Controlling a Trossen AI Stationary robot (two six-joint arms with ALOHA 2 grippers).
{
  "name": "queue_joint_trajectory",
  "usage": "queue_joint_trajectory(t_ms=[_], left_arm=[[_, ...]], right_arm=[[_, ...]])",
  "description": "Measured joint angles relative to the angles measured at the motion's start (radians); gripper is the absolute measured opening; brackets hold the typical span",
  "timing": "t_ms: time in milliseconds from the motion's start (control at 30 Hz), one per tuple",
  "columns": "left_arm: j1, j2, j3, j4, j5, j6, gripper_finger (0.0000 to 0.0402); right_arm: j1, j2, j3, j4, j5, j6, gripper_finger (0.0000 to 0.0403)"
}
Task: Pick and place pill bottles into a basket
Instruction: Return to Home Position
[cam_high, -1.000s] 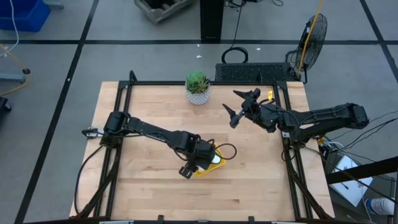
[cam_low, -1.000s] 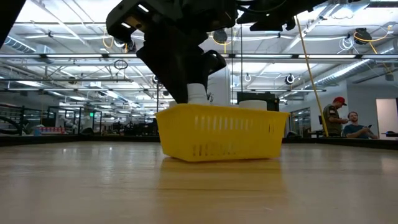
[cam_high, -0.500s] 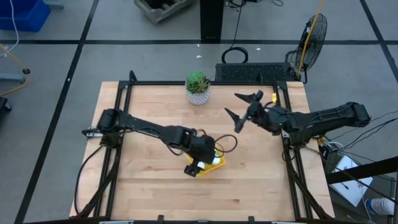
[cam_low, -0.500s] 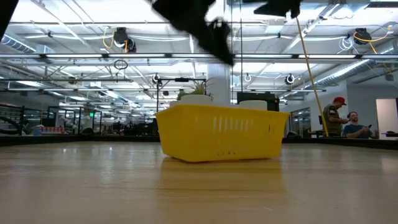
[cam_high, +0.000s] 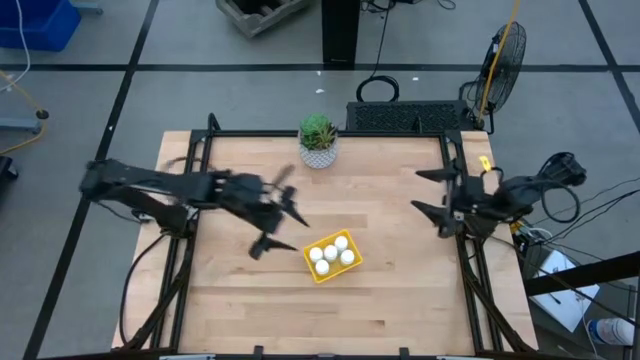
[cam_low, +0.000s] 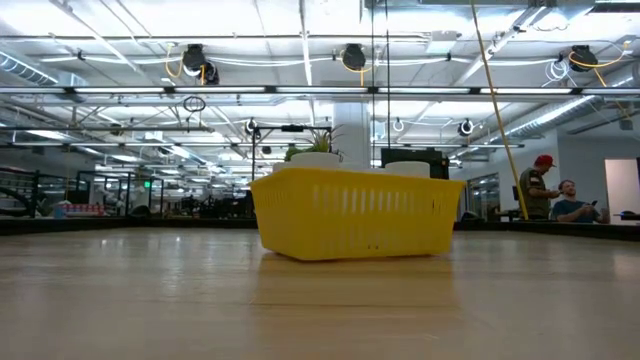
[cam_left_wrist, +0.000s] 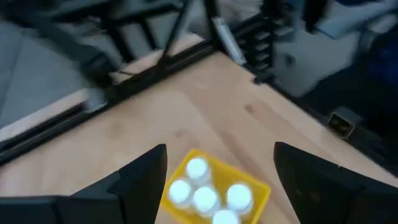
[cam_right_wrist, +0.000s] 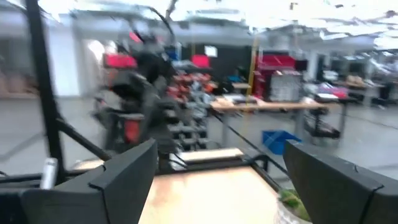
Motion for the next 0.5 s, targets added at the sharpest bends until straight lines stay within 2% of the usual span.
queue_joint_trajectory(t_ms=[200, 267, 400, 500], left_arm=[[0.058, -0.348, -0.417, 0.295, -0.131, -0.146, 0.0294], [0.066, -0.439, -0.495, 0.375, -0.151, -0.187, 0.0294], [0.074, -0.573, -0.597, 0.384, -0.188, -0.239, 0.0294], [0.082, -0.631, -0.656, 0.359, -0.208, -0.263, 0.0294]], right_arm=[[0.083, -0.266, -0.212, 0.146, -0.003, -0.116, 0.0338], [0.102, -0.363, -0.269, 0.145, -0.029, -0.153, 0.0338], [0.126, -0.526, -0.348, 0.056, -0.17, -0.134, 0.0338], [0.127, -0.573, -0.398, 0.029, -0.202, -0.093, 0.0338]])
